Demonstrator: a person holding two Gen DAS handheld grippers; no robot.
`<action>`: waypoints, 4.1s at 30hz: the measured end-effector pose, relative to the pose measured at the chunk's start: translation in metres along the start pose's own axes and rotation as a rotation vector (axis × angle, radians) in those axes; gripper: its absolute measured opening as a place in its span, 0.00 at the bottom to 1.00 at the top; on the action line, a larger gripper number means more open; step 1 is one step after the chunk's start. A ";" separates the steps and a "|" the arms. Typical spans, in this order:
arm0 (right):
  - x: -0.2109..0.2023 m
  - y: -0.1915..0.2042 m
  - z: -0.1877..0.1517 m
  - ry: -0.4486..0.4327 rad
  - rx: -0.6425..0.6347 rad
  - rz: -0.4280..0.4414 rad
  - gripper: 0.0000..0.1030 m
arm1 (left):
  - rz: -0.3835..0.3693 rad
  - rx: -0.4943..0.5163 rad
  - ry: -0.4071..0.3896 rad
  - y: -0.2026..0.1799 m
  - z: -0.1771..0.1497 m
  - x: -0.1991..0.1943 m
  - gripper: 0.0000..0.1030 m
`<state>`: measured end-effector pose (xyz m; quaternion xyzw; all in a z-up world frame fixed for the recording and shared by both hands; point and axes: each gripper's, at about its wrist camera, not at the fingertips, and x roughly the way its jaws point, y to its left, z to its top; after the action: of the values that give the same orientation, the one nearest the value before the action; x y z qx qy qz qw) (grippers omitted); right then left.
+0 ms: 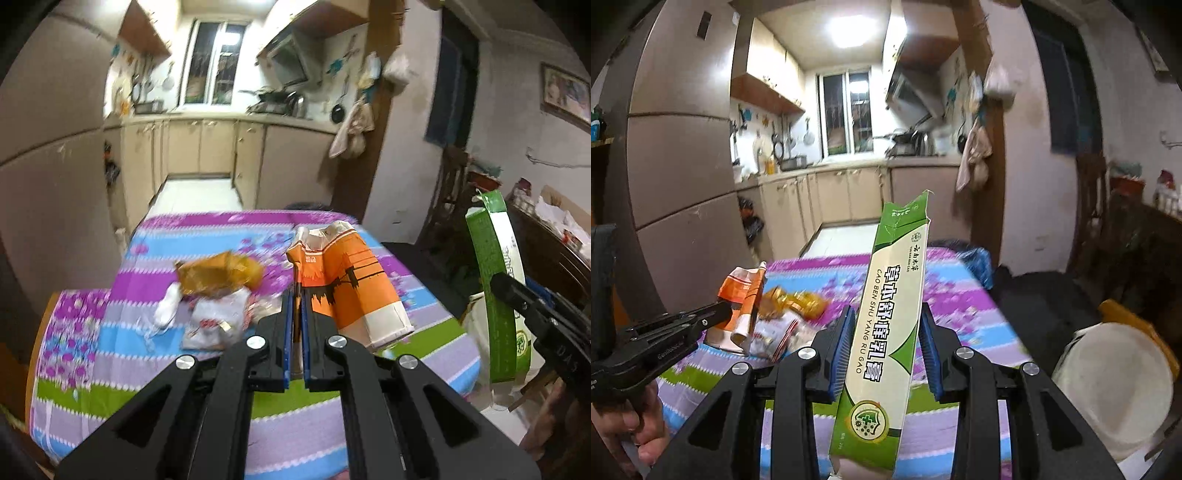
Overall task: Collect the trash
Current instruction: 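Carry the orange packet and green box with both tools over the bucket, then open both tools to drop the packet and green box into the bucket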
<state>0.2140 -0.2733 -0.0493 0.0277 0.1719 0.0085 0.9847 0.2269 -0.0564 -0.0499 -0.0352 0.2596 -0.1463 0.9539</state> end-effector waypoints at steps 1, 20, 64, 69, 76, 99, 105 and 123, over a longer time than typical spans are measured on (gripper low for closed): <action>-0.006 -0.005 0.003 -0.012 0.001 -0.009 0.35 | -0.006 0.012 -0.009 -0.006 0.002 -0.002 0.03; -0.089 -0.148 0.045 -0.081 0.102 -0.213 0.35 | -0.268 0.223 -0.076 -0.169 0.043 0.005 0.03; 0.005 -0.390 -0.042 0.431 0.380 -0.313 0.35 | -0.367 0.468 0.410 -0.383 -0.028 0.187 0.03; 0.007 -0.390 -0.045 0.431 0.381 -0.313 0.35 | -0.361 0.468 0.414 -0.382 -0.029 0.189 0.03; 0.009 -0.389 -0.046 0.432 0.384 -0.316 0.37 | -0.349 0.468 0.418 -0.384 -0.030 0.189 0.05; 0.001 -0.385 -0.046 0.401 0.396 -0.342 0.42 | -0.333 0.477 0.406 -0.385 -0.031 0.189 0.63; 0.000 -0.387 -0.046 0.400 0.397 -0.343 0.42 | -0.326 0.476 0.405 -0.383 -0.031 0.190 0.63; -0.009 -0.379 -0.044 0.376 0.372 -0.351 0.61 | -0.327 0.486 0.390 -0.380 -0.031 0.184 0.68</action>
<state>0.1935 -0.6493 -0.1091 0.1751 0.3515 -0.1882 0.9002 0.2638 -0.4741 -0.1114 0.1806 0.3853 -0.3586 0.8309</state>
